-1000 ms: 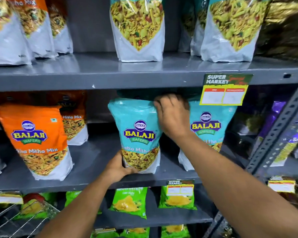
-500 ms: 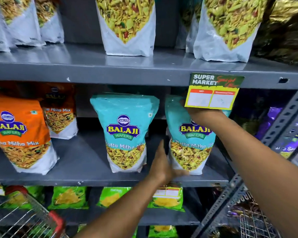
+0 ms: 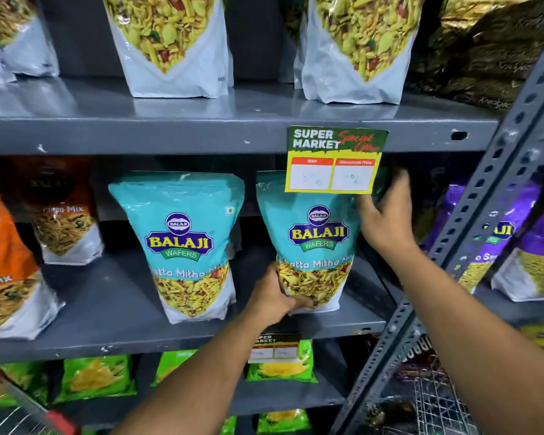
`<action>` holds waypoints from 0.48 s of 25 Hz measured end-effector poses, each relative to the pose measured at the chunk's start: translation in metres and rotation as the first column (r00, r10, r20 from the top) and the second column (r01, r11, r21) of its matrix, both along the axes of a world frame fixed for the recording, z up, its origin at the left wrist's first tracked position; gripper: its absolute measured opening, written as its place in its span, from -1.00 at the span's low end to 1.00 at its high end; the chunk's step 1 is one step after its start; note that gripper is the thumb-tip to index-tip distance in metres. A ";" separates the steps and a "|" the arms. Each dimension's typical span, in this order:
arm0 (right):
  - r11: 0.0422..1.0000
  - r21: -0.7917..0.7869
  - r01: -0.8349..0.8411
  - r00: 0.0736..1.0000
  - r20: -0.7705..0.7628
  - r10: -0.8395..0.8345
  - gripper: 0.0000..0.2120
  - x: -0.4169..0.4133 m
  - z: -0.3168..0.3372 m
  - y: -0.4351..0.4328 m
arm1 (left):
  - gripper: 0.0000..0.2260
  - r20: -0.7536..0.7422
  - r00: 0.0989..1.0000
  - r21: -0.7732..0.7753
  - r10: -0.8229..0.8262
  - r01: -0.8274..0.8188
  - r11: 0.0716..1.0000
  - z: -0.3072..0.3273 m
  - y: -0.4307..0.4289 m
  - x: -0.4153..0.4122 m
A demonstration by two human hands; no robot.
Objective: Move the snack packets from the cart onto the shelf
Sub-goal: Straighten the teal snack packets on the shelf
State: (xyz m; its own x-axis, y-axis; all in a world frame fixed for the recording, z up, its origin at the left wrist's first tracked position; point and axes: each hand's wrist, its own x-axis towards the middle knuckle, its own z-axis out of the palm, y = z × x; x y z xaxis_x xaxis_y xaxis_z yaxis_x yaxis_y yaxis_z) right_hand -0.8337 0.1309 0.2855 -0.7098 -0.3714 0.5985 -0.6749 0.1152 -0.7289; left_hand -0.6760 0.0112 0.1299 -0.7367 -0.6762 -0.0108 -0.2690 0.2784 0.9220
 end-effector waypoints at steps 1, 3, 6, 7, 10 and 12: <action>0.997 -0.050 -0.059 0.992 0.108 0.064 -0.53 0.005 -0.016 0.003 | -0.22 0.003 1.000 -0.007 0.001 -0.001 1.000 0.001 0.001 0.001; 0.984 -0.074 -0.161 0.926 0.334 0.176 -0.50 0.022 -0.063 0.007 | -0.23 0.014 1.000 -0.013 0.006 -0.006 1.000 0.003 0.004 0.002; 0.984 0.022 -0.176 0.867 0.478 0.145 -0.38 0.041 -0.118 0.008 | -0.22 0.024 1.000 -0.006 0.004 -0.004 1.000 0.007 0.006 0.001; 0.986 0.041 -0.160 0.853 0.508 0.117 -0.37 0.043 -0.125 0.007 | -0.21 0.028 1.000 0.005 -0.002 0.002 1.000 0.009 0.007 0.001; 0.996 0.024 -0.085 0.852 0.520 0.060 -0.28 0.048 -0.130 0.011 | -0.10 0.032 0.999 0.019 -0.006 0.005 1.000 0.011 0.014 0.014; 0.999 0.031 -0.031 0.920 0.391 0.016 -0.27 0.064 -0.137 0.019 | -0.15 0.035 0.999 -0.146 0.023 -0.018 0.989 0.008 0.029 0.042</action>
